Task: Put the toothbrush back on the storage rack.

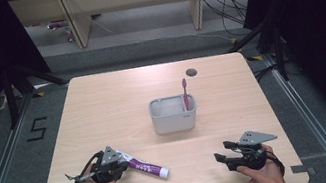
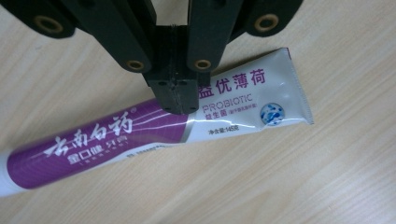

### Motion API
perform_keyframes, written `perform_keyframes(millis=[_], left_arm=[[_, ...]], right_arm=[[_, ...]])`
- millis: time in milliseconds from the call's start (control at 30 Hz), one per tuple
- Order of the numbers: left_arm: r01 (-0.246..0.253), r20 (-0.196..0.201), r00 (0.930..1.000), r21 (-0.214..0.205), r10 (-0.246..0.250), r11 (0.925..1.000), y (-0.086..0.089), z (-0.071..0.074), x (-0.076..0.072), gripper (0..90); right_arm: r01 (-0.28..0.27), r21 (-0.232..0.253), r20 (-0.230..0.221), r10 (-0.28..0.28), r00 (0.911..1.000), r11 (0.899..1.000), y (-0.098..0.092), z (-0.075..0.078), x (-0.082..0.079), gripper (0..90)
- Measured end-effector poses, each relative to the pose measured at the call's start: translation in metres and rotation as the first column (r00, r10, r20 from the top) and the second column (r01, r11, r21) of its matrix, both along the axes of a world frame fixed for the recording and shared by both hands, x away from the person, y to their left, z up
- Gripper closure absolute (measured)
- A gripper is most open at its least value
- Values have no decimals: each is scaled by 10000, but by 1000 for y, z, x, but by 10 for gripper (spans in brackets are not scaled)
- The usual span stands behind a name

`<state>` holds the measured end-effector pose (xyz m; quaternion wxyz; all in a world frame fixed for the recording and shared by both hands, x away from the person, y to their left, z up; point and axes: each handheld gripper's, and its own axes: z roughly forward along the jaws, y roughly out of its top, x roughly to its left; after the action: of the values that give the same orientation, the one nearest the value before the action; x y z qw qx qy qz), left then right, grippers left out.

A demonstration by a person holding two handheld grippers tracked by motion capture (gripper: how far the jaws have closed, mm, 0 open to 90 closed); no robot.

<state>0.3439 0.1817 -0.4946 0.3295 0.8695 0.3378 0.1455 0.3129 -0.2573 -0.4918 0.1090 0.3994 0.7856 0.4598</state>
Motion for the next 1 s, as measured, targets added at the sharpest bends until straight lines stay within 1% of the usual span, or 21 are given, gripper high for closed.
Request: perform_keyframes(millis=[133, 200, 233, 267, 300, 367, 400, 433, 467, 533, 567, 633, 700, 767, 800, 833, 867, 900, 933, 967, 1000], left_arm=[[-103, 41, 9999, -73, 103, 9999, -4, 0, 7, 896], [-24, -12, 10000, -61, 24, 10000, -5, 1, 9, 896], [-134, 16, 9999, -160, 134, 9998, -6, 0, 9, 896], [9, -2, 10000, -72, -9, 10000, -6, 1, 11, 897], [-37, -7, 10000, -83, 37, 10000, -7, 2, 11, 896], [21, 15, 10000, -27, -21, 10000, -7, 1, 14, 896], [-11, -22, 10000, -83, 11, 10000, -8, 1, 14, 896], [-48, -59, 10000, -123, 47, 9999, -9, 1, 15, 896], [-108, -50, 9999, -114, 107, 9999, -10, 1, 16, 896], [-30, -62, 10000, -105, 29, 9999, -10, 2, 17, 896], [-96, -63, 9999, -114, 95, 9999, -11, 2, 18, 896], [-41, 53, 10000, -20, 41, 10000, -12, 3, 20, 896], [-91, -75, 9999, -125, 90, 9999, -14, 3, 20, 896], [-116, 18, 9999, -87, 116, 9999, -14, 3, 22, 896], [-79, -63, 9999, -120, 79, 9999, -15, 3, 22, 896], [-86, -70, 9999, -147, 85, 9999, -15, 2, 22, 896], [-157, -24, 9999, -168, 156, 9997, -16, 2, 23, 896], [-98, -88, 9999, -143, 96, 9999, -16, 2, 23, 896], [-49, -60, 10000, -132, 49, 9999, -16, 2, 24, 896], [-34, -50, 10000, -110, 33, 9999, -16, 3, 24, 896], [-164, -4, 9999, -195, 164, 9997, -18, 2, 25, 896]], right_arm=[[2, -8, -13, -2, 10000, 10000, 0, 0, 0, 395], [-9, 3, -9, 9, 10000, 10000, 0, 0, 0, 395], [-16, 8, -20, 16, 10000, 10000, 0, 0, 0, 395], [-145, -136, 171, 148, 9997, 9998, -1, 0, 2, 395], [-136, -185, 241, 141, 9996, 9997, -2, -1, 2, 395], [-198, -135, 176, 200, 9996, 9997, -1, -1, 2, 395], [-251, -60, 47, 252, 9997, 9997, -2, -1, 2, 396], [-222, -264, 213, 228, 9995, 9994, -2, -1, 2, 395], [-130, -167, 194, 133, 9997, 9998, -2, -1, 2, 395], [-57, -208, 216, 62, 9997, 9998, -2, -1, 2, 395], [-59, -207, 272, 65, 9996, 9998, -3, -2, 2, 396], [-33, -250, 206, 38, 9998, 9997, -4, -2, 2, 396], [-11, -241, 168, 15, 9999, 9997, -5, -1, 3, 396], [-23, -233, 187, 28, 9998, 9997, -5, -2, 3, 396], [-72, -165, 155, 74, 9999, 9998, -4, -2, 4, 396], [-126, -118, 90, 127, 9999, 9999, -3, -2, 4, 396], [69, 22, -150, -69, 9999, 10000, -1, -2, 1, 397], [-139, -170, 106, 141, 9998, 9998, -2, -3, 4, 397], [-213, -107, -69, 212, 9998, 9997, -1, -2, 4, 397], [-40, -46, -55, 39, 10000, 10000, 1, -3, 3, 397], [-140, -231, 95, 142, 9999, 9996, 0, -2, 4, 397]])
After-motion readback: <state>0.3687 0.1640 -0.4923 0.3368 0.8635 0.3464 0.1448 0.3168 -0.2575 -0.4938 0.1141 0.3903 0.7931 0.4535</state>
